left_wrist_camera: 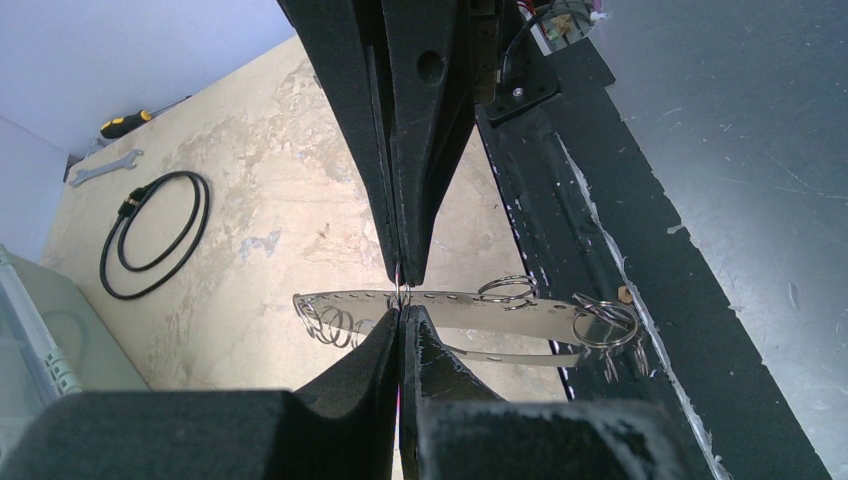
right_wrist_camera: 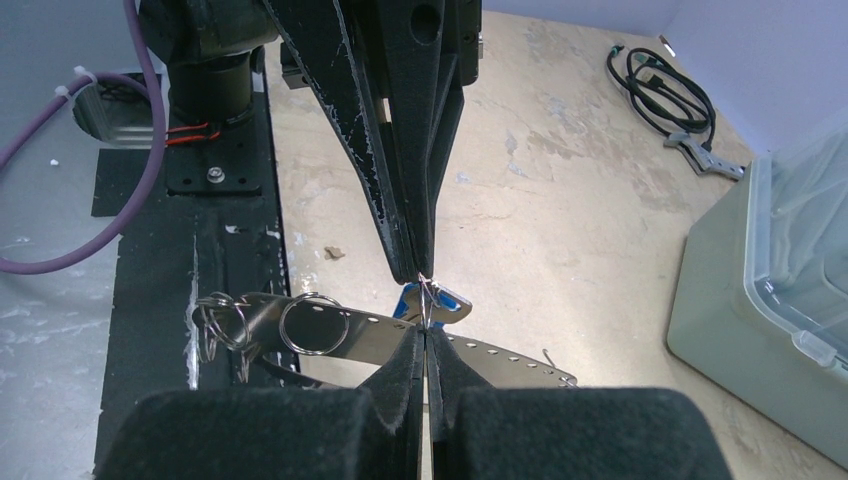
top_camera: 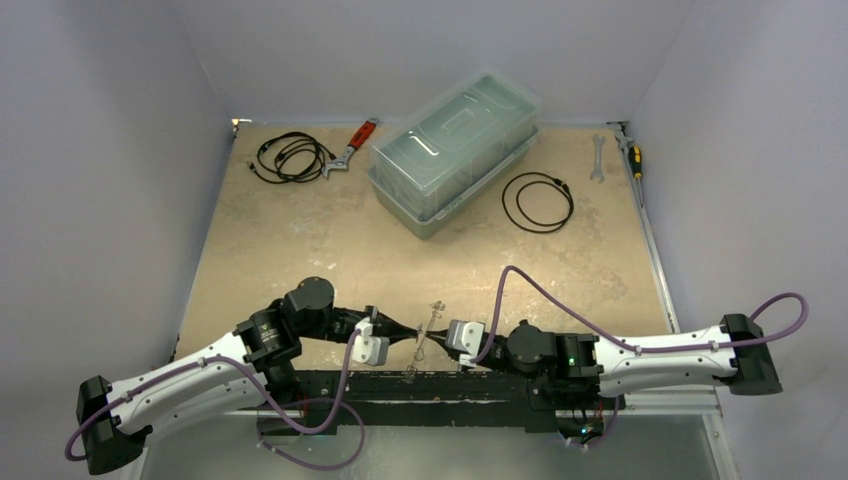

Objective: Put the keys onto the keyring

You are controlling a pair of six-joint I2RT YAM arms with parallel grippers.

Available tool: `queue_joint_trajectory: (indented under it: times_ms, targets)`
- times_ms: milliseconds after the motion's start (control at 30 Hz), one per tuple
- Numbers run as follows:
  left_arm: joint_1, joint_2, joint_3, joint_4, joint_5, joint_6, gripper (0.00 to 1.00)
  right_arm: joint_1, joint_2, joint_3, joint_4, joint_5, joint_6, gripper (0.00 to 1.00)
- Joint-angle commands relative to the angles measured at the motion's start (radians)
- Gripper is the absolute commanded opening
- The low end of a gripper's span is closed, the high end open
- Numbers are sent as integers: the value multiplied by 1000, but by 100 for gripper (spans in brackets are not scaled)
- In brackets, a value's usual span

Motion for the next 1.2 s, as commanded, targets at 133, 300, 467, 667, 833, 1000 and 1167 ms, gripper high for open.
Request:
queue_joint_trajectory:
  times_ms: [133, 300, 467, 667, 833, 1000, 1167]
  targets:
    - [-5, 7, 3, 5, 24, 14, 0, -4, -25, 40, 54, -15, 9, 0]
    - [-5, 1, 2, 5, 24, 13, 0, -3, -18, 42, 51, -18, 10, 0]
    - [-5, 0, 3, 6, 23, 10, 0, -4, -28, 38, 55, -20, 10, 0]
    - [-5, -1, 3, 4, -1, 4, 0, -4, -33, 37, 56, -31, 8, 0]
    - [-6, -5, 4, -3, -17, 8, 0, -3, -33, 36, 57, -31, 9, 0]
    - [-5, -19, -1, -3, -21, 13, 3, -2, -35, 37, 57, -35, 10, 0]
    - [-5, -23, -3, -3, -26, 14, 10, -4, -35, 37, 57, -35, 10, 0]
